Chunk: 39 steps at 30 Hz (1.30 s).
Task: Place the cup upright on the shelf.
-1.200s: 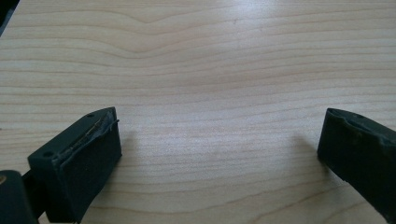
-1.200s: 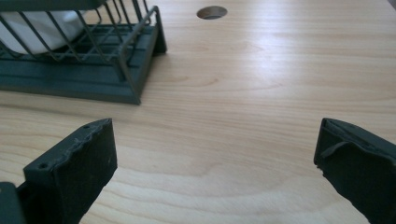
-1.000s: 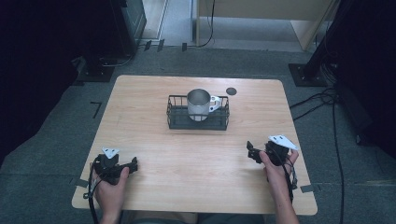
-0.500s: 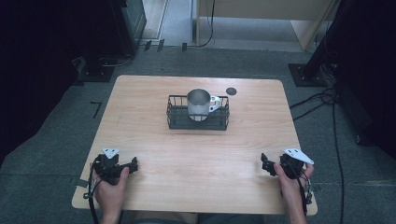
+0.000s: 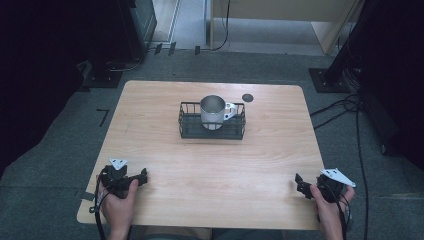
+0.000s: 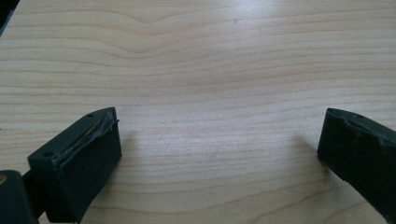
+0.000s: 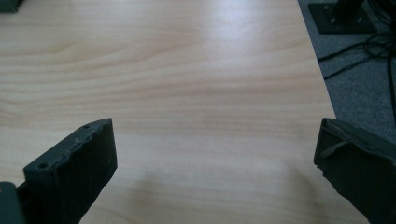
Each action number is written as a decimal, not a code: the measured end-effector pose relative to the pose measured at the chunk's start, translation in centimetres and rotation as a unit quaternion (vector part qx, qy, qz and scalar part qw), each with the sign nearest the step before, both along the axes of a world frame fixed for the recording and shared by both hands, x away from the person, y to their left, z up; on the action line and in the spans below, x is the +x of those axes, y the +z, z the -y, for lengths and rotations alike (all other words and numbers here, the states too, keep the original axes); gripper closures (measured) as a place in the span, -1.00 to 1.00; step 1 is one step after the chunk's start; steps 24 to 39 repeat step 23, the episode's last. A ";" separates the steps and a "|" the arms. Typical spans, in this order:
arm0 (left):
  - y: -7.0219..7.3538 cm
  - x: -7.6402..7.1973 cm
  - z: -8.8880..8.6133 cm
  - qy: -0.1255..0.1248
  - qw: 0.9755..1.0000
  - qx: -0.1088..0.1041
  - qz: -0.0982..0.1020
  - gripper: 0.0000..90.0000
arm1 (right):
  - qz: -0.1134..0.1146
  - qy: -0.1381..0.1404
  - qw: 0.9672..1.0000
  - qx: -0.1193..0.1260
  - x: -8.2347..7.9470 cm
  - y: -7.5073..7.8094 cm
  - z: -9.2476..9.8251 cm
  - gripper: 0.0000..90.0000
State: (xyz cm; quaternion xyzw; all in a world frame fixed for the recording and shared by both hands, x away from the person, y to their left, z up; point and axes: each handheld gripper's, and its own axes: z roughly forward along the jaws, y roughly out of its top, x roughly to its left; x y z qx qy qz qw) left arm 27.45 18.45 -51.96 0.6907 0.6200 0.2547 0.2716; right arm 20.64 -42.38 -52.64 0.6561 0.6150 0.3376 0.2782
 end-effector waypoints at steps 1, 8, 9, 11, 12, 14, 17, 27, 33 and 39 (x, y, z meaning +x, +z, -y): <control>0.0 0.0 0.0 0.000 1.000 0.000 0.000 -1.00 | -0.004 0.002 1.000 -0.002 -0.2 0.0 0.1 -1.00; 0.0 0.0 0.0 0.000 1.000 0.000 0.000 -1.00 | -0.039 0.022 0.999 -0.030 -1.1 -0.3 0.4 -1.00; 0.0 0.0 0.0 0.000 1.000 0.000 0.000 -1.00 | -0.043 0.029 0.998 -0.032 -1.1 -0.3 0.4 -1.00; 0.0 0.0 0.0 0.000 1.000 0.000 0.000 -1.00 | -0.052 0.039 0.997 -0.036 -1.2 -0.4 0.4 -1.00; 0.0 0.0 0.0 0.000 1.000 0.000 0.000 -1.00 | -0.051 0.042 0.997 -0.036 -1.2 -0.4 0.4 -1.00; 0.0 0.0 0.0 0.000 1.000 0.000 0.000 -1.00 | -0.051 0.046 0.997 -0.038 -1.1 -0.4 0.4 -1.00; 0.0 0.0 0.0 0.000 1.000 0.000 0.000 -1.00 | -0.051 0.046 0.997 -0.038 -1.1 -0.4 0.4 -1.00; 0.0 0.0 0.0 0.000 1.000 0.000 0.000 -1.00 | -0.051 0.046 0.997 -0.038 -1.1 -0.4 0.4 -1.00; 0.0 0.0 0.0 0.000 1.000 0.000 0.000 -1.00 | -0.051 0.046 0.997 -0.038 -1.1 -0.4 0.4 -1.00; 0.0 0.0 0.0 0.000 1.000 0.000 0.000 -1.00 | -0.051 0.046 0.997 -0.038 -1.1 -0.4 0.4 -1.00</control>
